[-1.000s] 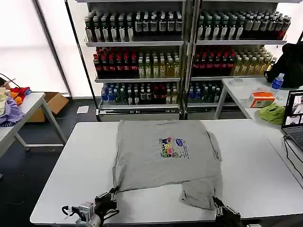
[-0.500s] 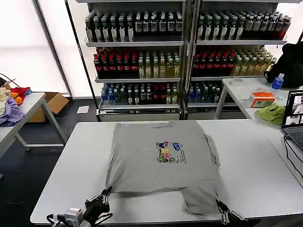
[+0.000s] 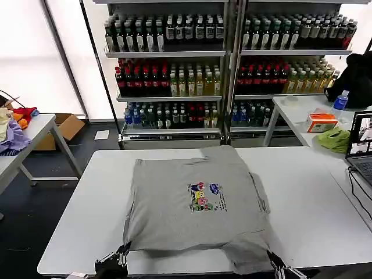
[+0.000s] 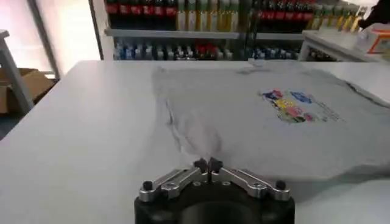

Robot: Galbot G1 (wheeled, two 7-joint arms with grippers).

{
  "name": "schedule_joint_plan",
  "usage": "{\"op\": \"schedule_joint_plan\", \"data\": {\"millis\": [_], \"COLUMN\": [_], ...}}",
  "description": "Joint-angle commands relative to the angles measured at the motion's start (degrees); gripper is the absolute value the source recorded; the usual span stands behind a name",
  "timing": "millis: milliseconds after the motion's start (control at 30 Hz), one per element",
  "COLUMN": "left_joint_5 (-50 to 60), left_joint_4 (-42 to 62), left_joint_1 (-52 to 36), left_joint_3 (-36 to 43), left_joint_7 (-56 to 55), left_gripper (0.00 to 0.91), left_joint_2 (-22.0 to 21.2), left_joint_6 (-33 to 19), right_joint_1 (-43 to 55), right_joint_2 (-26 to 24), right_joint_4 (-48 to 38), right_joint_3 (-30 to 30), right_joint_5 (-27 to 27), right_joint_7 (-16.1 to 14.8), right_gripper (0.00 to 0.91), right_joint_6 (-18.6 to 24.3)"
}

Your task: Fold and organize the clothes.

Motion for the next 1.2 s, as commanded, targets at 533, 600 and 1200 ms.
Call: {"op": "schedule_joint_plan", "data": {"millis": [533, 600, 1200], "left_joint_5": [-14.65, -14.3, -7.28], "left_joint_4": [35.27, 37.27, 23.14], "left_joint_1": [-41.92, -43.38, -26.97], "left_joint_3": [5.98, 6.31, -3.15], "left_joint_7": [8.19, 8.12, 4.21], "left_gripper": [0.484, 0.907, 0.907], "left_joint_2": [7.66, 7.49, 6.24], "left_joint_6": [0.18, 0.16, 0.09], "right_joint_1": [48.04, 50.22, 36.3], "right_joint_2": [0.45, 0.95, 0.85], "right_joint_4": [-30.81, -33.3, -18.61], "right_joint_3": [-19.01, -21.11, -13.78], "right_joint_5": [-5.7, -7.32, -9.38], "right_joint_7": [7.73, 7.64, 8.56], "right_gripper": [0.322, 0.907, 0.907], "right_joint_6": [-5.58, -4.99, -16.5]}}
